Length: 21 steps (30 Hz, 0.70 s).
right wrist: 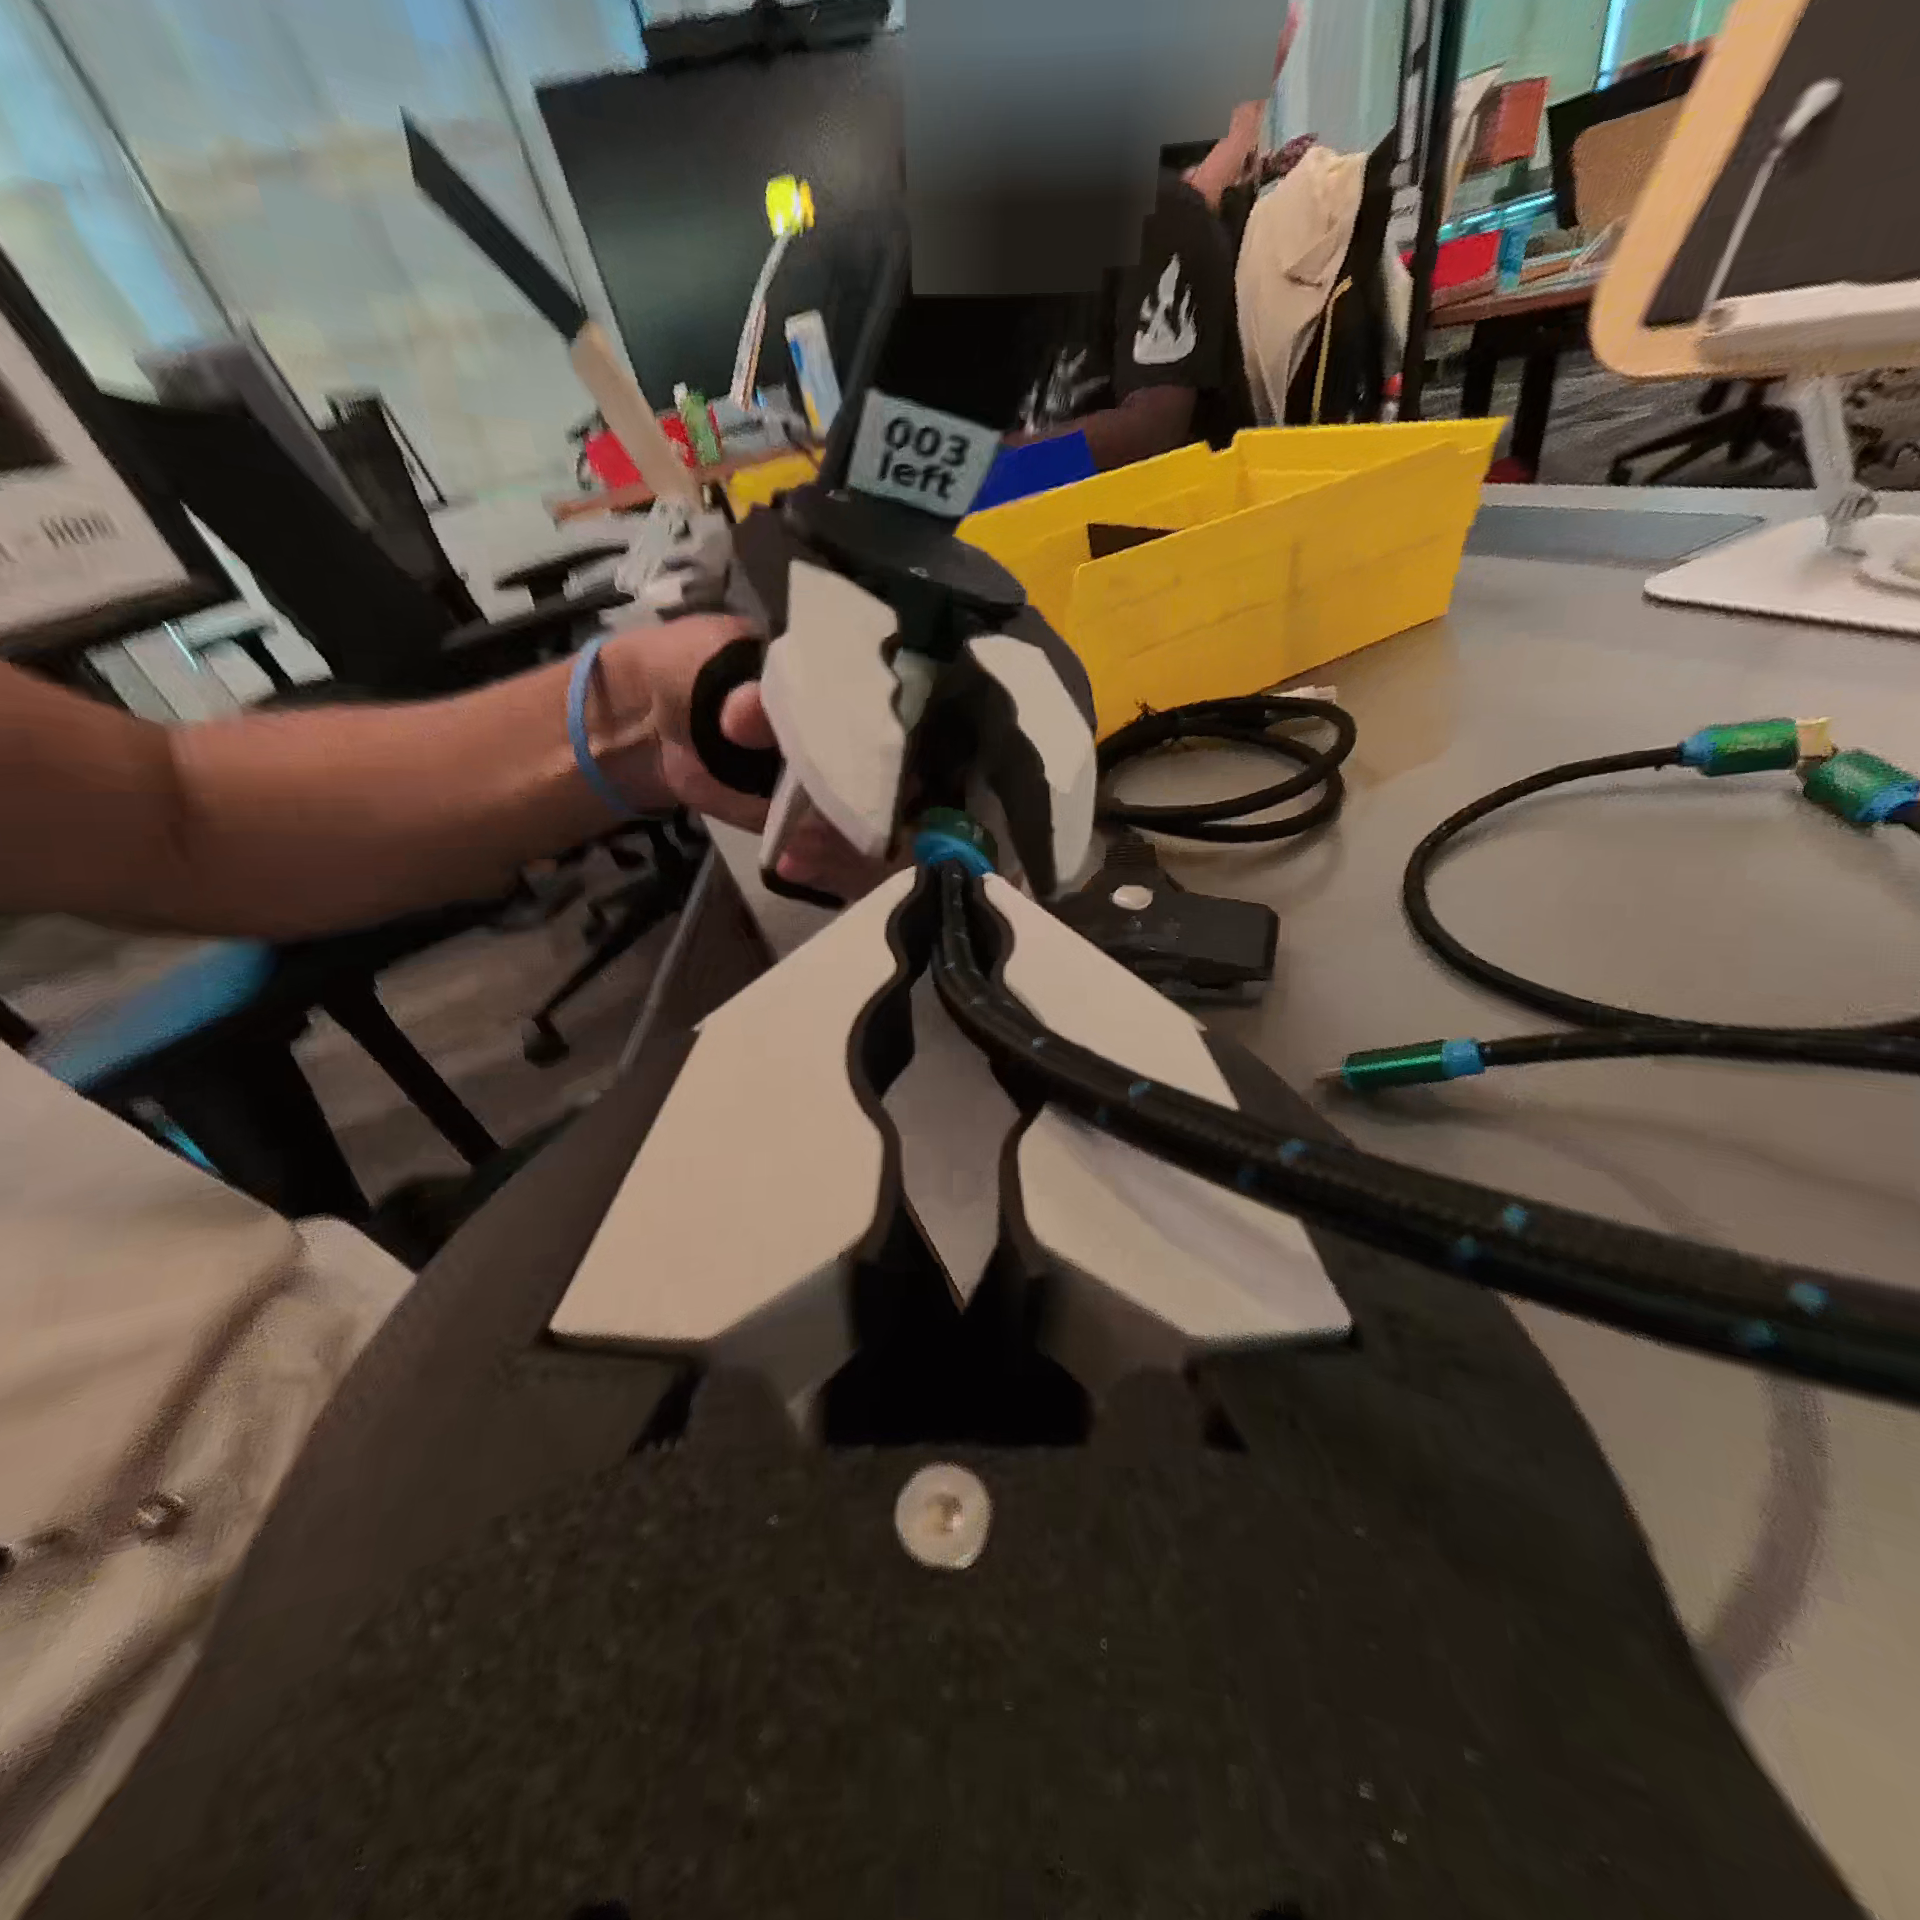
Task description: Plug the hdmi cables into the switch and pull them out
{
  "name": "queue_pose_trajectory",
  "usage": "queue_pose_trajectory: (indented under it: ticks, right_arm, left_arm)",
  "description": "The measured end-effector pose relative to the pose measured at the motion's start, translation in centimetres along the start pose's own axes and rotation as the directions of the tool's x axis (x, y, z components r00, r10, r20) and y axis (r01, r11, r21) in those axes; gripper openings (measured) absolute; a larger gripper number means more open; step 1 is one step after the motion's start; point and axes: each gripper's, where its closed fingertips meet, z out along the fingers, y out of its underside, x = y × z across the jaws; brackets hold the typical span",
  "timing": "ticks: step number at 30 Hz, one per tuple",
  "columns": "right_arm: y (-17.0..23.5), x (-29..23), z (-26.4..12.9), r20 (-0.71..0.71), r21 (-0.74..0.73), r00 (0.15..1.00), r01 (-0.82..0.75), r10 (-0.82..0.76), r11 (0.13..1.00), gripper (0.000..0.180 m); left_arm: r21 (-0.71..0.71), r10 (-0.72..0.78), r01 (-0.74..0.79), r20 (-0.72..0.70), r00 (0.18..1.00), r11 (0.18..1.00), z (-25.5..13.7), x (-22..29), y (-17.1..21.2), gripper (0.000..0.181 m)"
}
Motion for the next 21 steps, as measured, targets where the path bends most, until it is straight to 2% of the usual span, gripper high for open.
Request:
queue_pose_trajectory:
  ticks: [2,8,12,18,21]
  right_arm:
    - [0.6,-0.5,0.5,-0.004,-0.039,0.997,0.081,-0.082,0.996,0.006]
    - [1.1,-1.1,1.3,0.012,-0.062,0.991,0.133,-0.133,0.989,0.006]
    - [0.9,-1.0,0.8,0.024,-0.056,0.979,0.205,-0.204,0.977,0.006]
    - [0.7,-1.7,0.5,0.07,-0.021,0.966,0.251,-0.249,0.968,0.006]
    - [-0.2,-1.8,0.3,0.075,0.025,0.967,0.243,-0.244,0.97,0.006]
  left_arm:
    - [-0.01,-0.045,0.045,-0.034,0.998,0.999,-0.3,0.2,0.7,0.017]
    - [-0.047,0.041,-0.042,-0.017,0.999,0.998,-1.3,0.4,1.6,0.009]
    - [-0.024,-0.004,0.002,-0.088,0.996,1.0,-1.9,0.9,1.6,0.023]
    - [-0.043,0.003,-0.007,-0.085,0.996,0.999,-2.2,0.5,2.0,0.028]
    - [-0.025,-0.027,0.025,-0.093,0.995,0.999,-2.4,0.2,2.0,0.042]
